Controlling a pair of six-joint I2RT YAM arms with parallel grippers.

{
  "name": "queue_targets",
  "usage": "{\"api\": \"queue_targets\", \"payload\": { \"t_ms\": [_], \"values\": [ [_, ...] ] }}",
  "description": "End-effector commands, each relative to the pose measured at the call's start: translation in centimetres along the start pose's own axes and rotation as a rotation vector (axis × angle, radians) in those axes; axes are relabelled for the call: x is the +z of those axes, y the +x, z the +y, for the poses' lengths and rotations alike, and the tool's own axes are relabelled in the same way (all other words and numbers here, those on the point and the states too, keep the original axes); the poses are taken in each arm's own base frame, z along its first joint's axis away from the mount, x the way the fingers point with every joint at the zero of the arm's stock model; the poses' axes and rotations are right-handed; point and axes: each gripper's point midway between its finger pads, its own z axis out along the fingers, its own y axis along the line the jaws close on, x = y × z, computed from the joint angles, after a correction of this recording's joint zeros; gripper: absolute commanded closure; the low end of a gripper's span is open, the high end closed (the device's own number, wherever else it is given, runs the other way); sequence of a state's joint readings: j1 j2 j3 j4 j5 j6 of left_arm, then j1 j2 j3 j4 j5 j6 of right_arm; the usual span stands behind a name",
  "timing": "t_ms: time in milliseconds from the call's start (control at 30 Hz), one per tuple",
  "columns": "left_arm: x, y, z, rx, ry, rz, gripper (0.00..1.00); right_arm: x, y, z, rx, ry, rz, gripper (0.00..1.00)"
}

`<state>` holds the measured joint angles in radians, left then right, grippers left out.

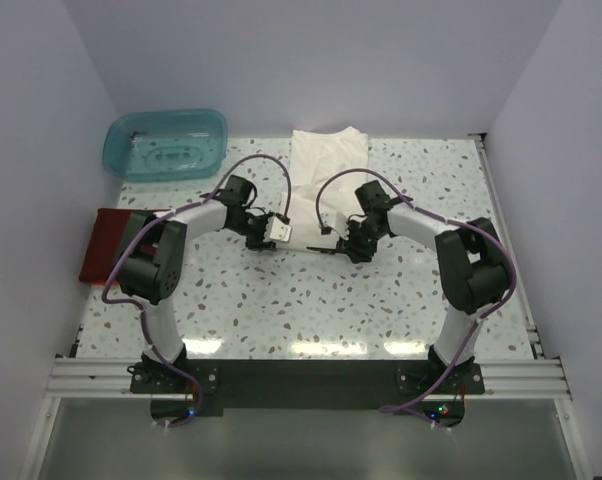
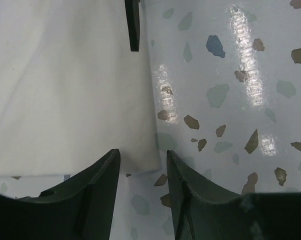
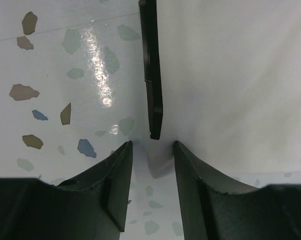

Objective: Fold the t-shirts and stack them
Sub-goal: Fold the tshirt

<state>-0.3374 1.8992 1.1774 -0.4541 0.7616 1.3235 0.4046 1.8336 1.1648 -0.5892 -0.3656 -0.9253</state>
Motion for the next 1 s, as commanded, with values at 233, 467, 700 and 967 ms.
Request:
{"api": "queue_targets", "payload": {
  "t_ms": [233,467,700,967],
  "values": [
    [1.4,1.9,-2.1,0.08,0.094,0.053,0.7,2.1,1.9,-0.3,-0.105,0.045,0.103,0.65],
    [0.3,-0.2,0.0,0.018,0.055,0.026,1.0,0.7,1.0,-1.6,-0.088,0.113,0.077,1.0],
    [-3.8,-4.8,4.9,-0.055,-0.099,-0.054,1.0,-5.3,-2.8,-4.5,-0.084,0.177,-0.061,1.0],
    [-6.0,-7.6,7.6,-0.059,-0.203,-0.061,1.0,-9.5,-3.9,-6.6,-0.121,0.207,-0.095,1.0]
  ]
}}
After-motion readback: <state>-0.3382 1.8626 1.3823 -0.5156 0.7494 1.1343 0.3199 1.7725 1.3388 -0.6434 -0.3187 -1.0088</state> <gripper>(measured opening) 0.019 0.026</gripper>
